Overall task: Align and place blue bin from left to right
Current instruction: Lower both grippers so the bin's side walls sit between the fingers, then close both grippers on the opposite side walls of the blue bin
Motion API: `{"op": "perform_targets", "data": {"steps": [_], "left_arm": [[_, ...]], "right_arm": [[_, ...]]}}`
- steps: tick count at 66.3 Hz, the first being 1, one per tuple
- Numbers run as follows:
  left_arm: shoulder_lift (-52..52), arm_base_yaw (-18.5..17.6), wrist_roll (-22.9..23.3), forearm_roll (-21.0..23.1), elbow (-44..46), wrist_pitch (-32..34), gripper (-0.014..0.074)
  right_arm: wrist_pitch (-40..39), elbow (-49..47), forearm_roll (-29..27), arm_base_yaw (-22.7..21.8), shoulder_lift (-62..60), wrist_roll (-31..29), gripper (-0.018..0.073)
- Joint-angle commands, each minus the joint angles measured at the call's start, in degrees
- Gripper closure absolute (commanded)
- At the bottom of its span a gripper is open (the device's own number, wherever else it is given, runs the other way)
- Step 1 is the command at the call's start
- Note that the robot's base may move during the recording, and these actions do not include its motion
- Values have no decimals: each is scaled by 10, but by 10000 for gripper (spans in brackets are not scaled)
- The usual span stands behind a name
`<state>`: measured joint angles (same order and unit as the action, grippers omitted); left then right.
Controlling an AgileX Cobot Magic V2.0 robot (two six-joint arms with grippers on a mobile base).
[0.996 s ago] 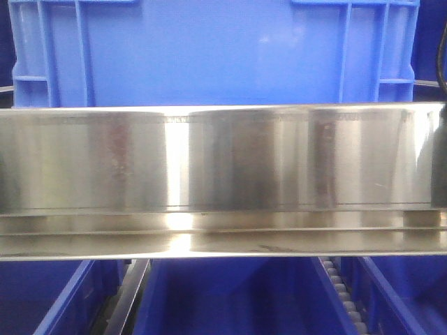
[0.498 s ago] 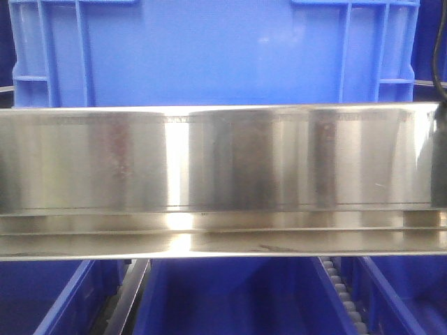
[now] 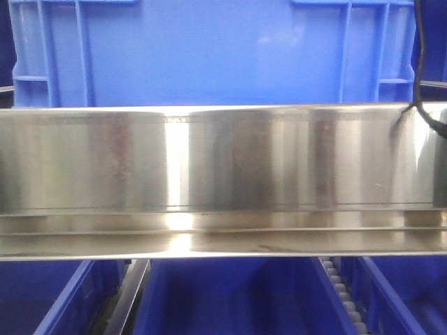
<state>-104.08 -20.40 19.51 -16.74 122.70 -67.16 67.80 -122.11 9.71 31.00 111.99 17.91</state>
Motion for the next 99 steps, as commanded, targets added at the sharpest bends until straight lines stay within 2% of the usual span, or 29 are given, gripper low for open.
{"op": "perform_targets", "data": {"steps": [1,42,53,57,64,73,77,99], "left_arm": [[1,-2,6,-3,3,1,707],[1,-2,6,-5,-26,-3,707],[1,-2,7,-5,-26,19,707],[1,-2,22,-6,-26,30,699],[1,-2,38,-22,-26,45,566],[1,-2,46,-43,-26,70,307],[0,-2,48,-44,-26,74,247],[-43,-2,49,-38,-26,38,289]], "right_arm": [[-7,-3,6,-1,-1,3,254],[-7,-3,6,-1,7,5,254],[-7,-3,6,-1,7,7,254],[-6,-3,6,-1,7,6,254],[-2,-3,6,-1,7,6,254],[0,-3,6,-1,7,6,254],[0,-3,6,-1,7,6,254],[3,-3,6,-1,7,6,254]]}}
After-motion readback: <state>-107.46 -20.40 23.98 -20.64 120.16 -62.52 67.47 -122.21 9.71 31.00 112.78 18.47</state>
